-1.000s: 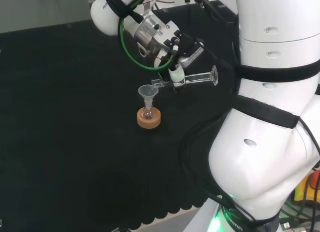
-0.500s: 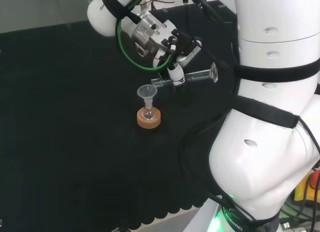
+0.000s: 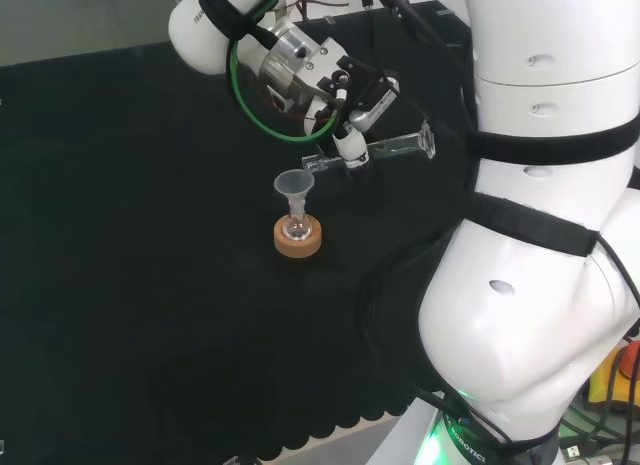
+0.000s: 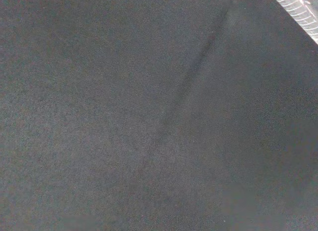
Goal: Pour the water from the graduated cylinder into the round-bottom flask.
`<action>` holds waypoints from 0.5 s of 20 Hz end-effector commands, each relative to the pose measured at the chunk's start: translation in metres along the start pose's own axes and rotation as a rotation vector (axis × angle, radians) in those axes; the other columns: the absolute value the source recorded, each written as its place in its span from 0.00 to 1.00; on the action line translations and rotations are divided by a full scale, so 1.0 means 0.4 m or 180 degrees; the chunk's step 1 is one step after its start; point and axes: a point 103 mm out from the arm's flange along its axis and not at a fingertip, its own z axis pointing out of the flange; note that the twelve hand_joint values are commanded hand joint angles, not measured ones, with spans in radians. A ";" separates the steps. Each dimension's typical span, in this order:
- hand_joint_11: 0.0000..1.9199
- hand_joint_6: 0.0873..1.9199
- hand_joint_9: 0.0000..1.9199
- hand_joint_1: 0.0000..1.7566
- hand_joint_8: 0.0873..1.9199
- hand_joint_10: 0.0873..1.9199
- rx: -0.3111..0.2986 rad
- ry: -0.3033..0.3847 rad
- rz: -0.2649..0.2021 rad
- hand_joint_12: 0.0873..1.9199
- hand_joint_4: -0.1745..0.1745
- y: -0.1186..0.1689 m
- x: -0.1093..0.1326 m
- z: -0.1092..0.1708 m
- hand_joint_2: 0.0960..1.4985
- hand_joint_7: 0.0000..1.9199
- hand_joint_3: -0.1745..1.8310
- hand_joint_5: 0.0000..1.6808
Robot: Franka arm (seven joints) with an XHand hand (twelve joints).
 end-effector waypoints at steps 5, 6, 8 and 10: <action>0.59 0.41 0.69 0.77 0.60 0.06 0.0017 -0.0038 0.0037 0.38 0.26 0.000 0.005 -0.005 0.75 0.47 0.09 0.61; 0.59 0.41 0.69 0.77 0.60 0.06 0.0015 -0.0039 0.0042 0.38 0.26 0.000 0.005 -0.005 0.75 0.47 0.09 0.61; 0.59 0.41 0.69 0.77 0.60 0.06 0.0028 -0.0045 0.0045 0.38 0.26 -0.001 0.005 -0.006 0.76 0.47 0.09 0.61; 0.59 0.41 0.69 0.77 0.60 0.06 0.0032 -0.0053 0.0054 0.38 0.26 -0.001 0.005 -0.007 0.76 0.47 0.09 0.61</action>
